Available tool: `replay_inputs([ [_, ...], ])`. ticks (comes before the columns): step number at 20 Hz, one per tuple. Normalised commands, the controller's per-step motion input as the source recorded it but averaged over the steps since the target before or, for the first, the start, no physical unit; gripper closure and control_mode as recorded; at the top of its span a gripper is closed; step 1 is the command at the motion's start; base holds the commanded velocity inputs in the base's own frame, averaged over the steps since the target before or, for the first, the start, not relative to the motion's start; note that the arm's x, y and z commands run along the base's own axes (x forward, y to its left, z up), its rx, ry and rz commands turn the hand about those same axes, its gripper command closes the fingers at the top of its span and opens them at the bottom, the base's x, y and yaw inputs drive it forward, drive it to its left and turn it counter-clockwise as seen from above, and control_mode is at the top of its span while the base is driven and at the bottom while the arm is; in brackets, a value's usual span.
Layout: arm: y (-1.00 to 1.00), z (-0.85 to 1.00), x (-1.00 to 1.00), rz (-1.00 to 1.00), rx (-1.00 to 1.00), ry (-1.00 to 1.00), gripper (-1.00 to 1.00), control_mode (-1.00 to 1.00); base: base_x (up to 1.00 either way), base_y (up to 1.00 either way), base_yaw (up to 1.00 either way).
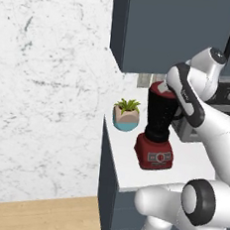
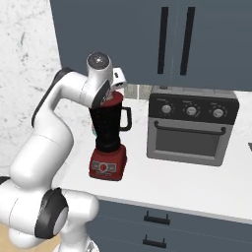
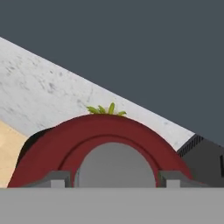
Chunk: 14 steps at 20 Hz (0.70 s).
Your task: Close the lid blender by securely placing the lid on top.
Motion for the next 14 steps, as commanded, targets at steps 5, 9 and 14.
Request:
replay_inputs([
  [5,0.0,0.22,-0.23,0.0,0.0,-0.06,-1.0,-1.0,0.0,0.0,0.0],
  [9,-0.03,0.26,-0.4,0.0,0.0,-0.12,-1.0,-1.0,0.0,0.0,0.0],
  [14,-0.31,0.04,-0.85,0.0,0.03,-0.17,-1.0,-1.0,0.0,0.0,0.0],
])
